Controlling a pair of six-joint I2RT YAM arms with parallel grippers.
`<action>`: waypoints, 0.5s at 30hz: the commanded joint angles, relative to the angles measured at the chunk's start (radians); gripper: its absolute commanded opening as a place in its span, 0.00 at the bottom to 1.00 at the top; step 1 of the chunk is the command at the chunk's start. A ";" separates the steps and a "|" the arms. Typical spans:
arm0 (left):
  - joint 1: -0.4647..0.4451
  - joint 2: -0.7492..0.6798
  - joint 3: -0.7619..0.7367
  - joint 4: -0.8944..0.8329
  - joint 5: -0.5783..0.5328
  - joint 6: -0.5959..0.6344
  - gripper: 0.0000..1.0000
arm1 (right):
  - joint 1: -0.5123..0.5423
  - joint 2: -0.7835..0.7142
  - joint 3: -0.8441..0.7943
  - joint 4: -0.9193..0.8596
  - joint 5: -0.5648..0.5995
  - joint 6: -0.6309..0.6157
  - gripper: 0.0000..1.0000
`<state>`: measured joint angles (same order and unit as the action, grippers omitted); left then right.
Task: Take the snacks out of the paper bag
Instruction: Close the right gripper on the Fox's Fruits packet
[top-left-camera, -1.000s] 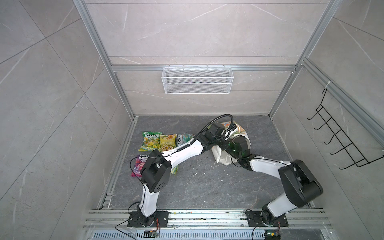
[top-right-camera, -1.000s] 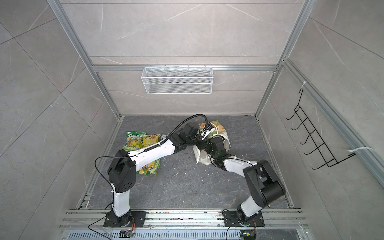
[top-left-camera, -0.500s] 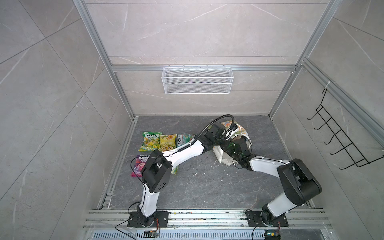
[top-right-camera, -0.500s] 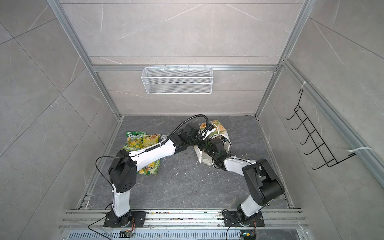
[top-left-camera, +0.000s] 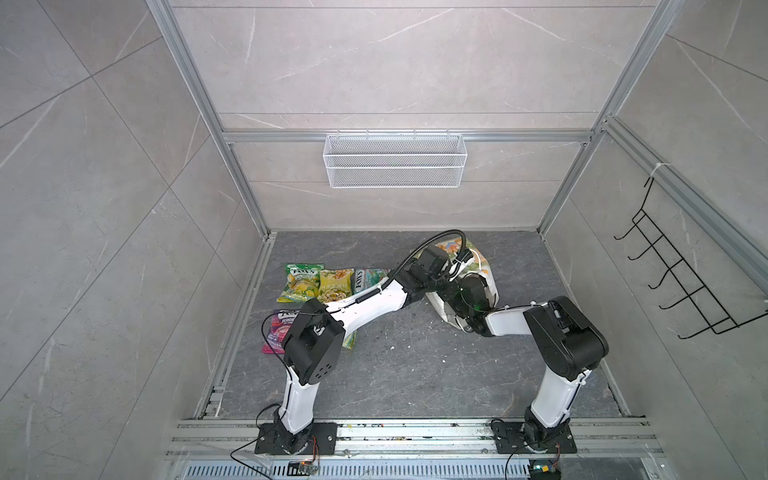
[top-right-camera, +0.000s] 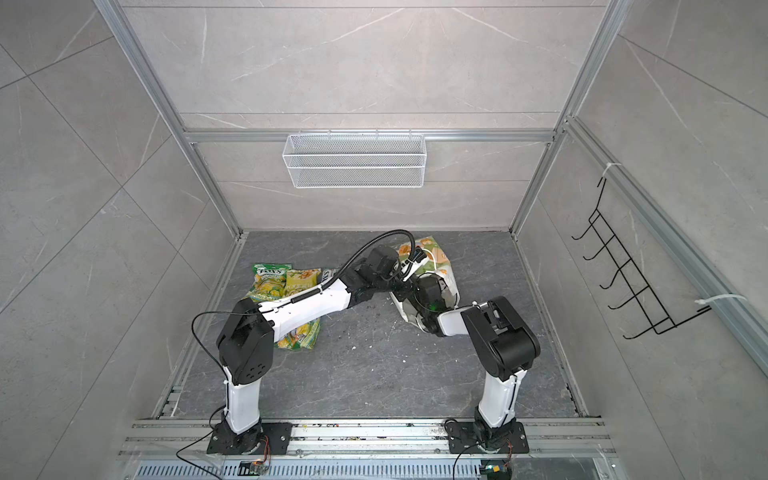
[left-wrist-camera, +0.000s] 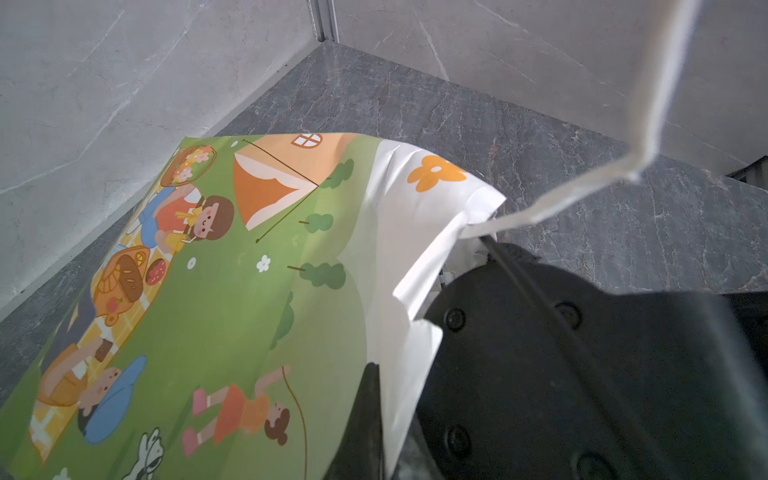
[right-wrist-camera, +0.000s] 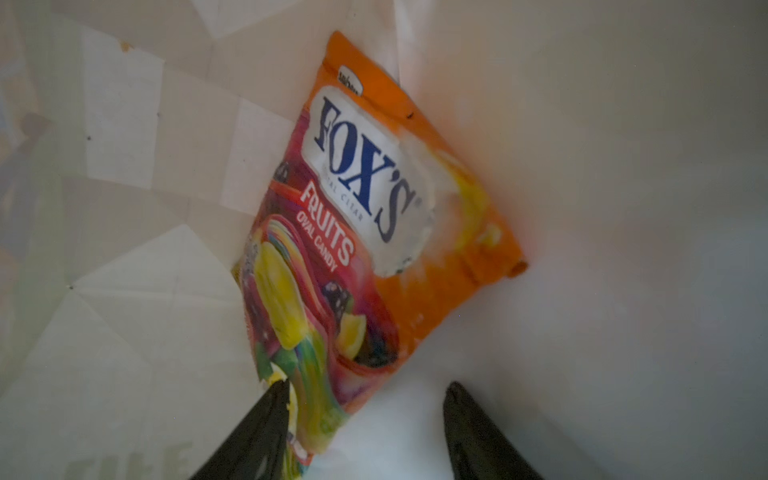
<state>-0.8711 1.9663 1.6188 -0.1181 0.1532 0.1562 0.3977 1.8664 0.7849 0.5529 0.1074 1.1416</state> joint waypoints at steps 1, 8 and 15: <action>-0.024 -0.021 0.006 0.064 0.079 -0.002 0.00 | -0.003 0.081 0.059 0.009 0.029 0.057 0.62; -0.028 -0.027 0.001 0.068 0.077 -0.001 0.00 | -0.001 0.154 0.069 0.089 0.108 0.119 0.30; -0.028 -0.020 -0.001 0.072 0.060 0.002 0.00 | -0.001 0.154 0.087 0.057 0.132 0.103 0.09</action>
<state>-0.8577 1.9663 1.6169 -0.0940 0.1154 0.1570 0.3981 1.9926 0.8490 0.6659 0.1986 1.2407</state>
